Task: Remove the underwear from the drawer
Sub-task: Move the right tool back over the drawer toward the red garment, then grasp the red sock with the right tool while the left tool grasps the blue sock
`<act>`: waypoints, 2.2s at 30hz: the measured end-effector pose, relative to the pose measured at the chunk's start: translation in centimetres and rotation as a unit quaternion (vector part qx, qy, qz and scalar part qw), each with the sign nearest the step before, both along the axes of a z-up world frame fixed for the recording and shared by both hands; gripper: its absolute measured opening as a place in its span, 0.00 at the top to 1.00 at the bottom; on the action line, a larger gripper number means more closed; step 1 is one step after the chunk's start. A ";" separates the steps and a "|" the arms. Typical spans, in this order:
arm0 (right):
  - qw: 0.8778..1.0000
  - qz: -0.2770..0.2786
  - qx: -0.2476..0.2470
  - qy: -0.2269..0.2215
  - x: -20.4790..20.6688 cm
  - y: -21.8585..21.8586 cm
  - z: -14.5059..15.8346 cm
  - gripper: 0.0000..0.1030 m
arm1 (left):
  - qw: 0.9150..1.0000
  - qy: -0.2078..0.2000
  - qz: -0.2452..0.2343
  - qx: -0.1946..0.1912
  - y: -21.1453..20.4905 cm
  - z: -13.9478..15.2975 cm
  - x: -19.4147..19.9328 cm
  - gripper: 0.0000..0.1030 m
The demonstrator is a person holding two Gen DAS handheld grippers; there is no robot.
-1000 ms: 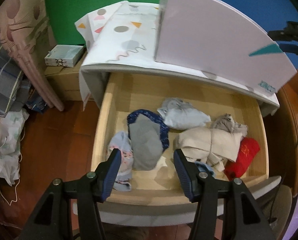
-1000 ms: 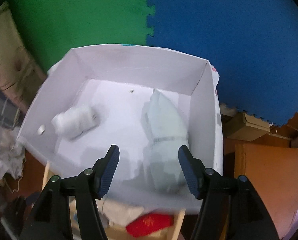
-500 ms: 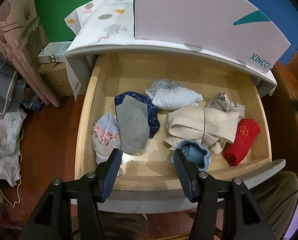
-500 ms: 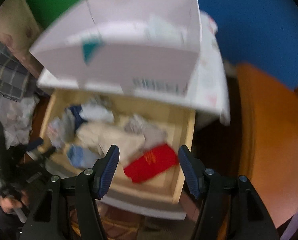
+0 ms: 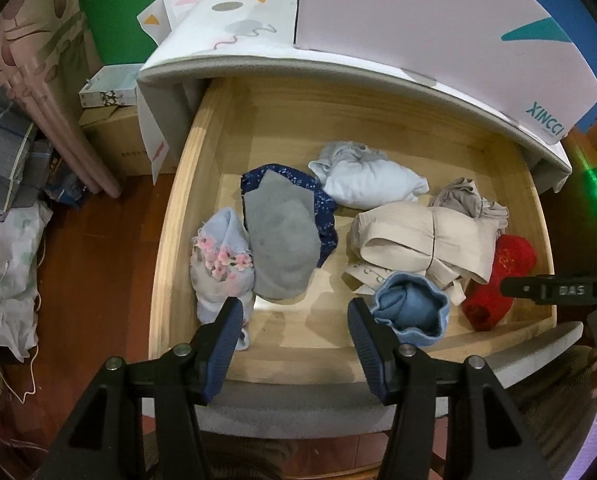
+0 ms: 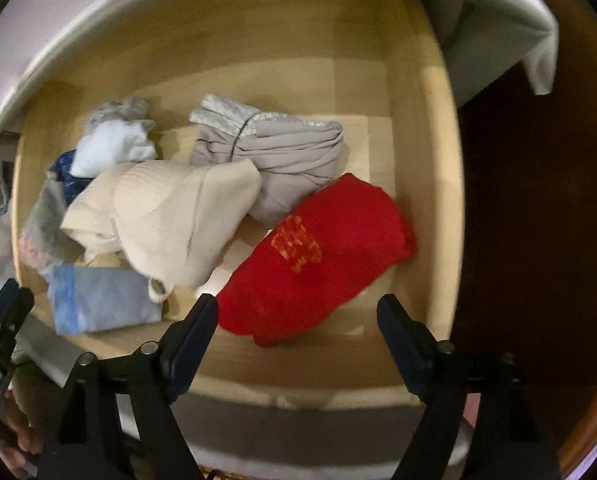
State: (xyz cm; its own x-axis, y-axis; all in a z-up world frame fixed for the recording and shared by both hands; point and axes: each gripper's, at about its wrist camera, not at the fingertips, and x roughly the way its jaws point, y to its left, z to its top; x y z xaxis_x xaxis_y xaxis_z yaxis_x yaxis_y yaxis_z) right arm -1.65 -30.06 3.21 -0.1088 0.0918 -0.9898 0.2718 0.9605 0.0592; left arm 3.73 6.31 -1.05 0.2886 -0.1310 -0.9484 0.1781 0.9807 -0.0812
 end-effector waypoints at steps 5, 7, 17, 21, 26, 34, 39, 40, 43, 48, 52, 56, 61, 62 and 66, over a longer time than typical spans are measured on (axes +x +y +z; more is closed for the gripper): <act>1.000 0.001 -0.012 0.025 0.6 0.4 -2.5 0.18 | 1.000 0.007 -0.007 -0.002 -0.2 -0.6 0.1 0.46; 0.999 0.000 -0.015 0.030 0.9 0.4 -3.0 0.16 | 1.000 0.008 -0.011 -0.002 -0.4 -0.8 0.2 0.46; 0.994 0.066 -0.073 0.044 1.6 2.3 -4.2 0.29 | 1.000 0.015 -0.018 -0.007 -1.2 -1.2 0.2 0.46; 0.992 0.084 -0.086 0.031 0.6 2.1 -3.7 0.46 | 0.999 0.017 -0.025 -0.011 -1.8 -1.0 0.0 0.46; 0.993 0.088 -0.083 0.010 -1.6 1.6 -2.8 0.61 | 0.999 0.024 -0.028 -0.020 -2.7 -0.9 -0.3 0.46; 0.994 0.087 -0.067 -0.017 -5.3 0.4 -1.1 0.70 | 0.998 0.053 -0.022 -0.038 -4.3 -1.7 0.0 0.45; 0.993 0.100 -0.056 -0.035 -6.8 -0.3 -0.3 0.72 | 0.997 0.059 -0.004 -0.049 -4.4 -1.9 0.3 0.45; 0.993 0.098 -0.047 -0.038 -6.8 -0.3 -0.1 0.72 | 0.997 0.056 -0.004 -0.046 -4.4 -1.8 0.3 0.45; 0.996 0.077 -0.023 -0.035 -7.1 -1.5 -0.2 0.72 | 0.997 0.051 -0.004 -0.050 -4.3 -1.2 0.3 0.45; 0.996 0.081 -0.023 -0.037 -7.2 -2.0 -0.2 0.72 | 0.997 0.047 -0.004 -0.054 -4.6 -0.7 0.3 0.40; 0.995 0.088 -0.027 -0.036 -4.3 -1.6 0.3 0.72 | 0.995 0.062 -0.001 -0.074 -5.2 -0.7 0.3 0.40; 0.996 0.083 -0.021 -0.036 -3.2 -1.0 -0.1 0.72 | 0.996 0.047 -0.009 -0.074 -6.2 0.0 0.3 0.39; 0.996 0.084 -0.019 -0.036 -3.0 -1.3 -0.7 0.72 | 0.995 0.061 -0.019 -0.072 -7.0 -0.6 0.1 0.39; 0.996 0.083 -0.019 -0.036 -3.0 -1.3 -0.7 0.72 | 0.996 0.060 -0.018 -0.061 -7.1 -0.9 0.1 0.39; 0.996 0.083 -0.019 -0.035 -3.1 -1.3 -0.8 0.72 | 0.997 0.071 -0.004 -0.041 -6.7 -2.6 0.5 0.39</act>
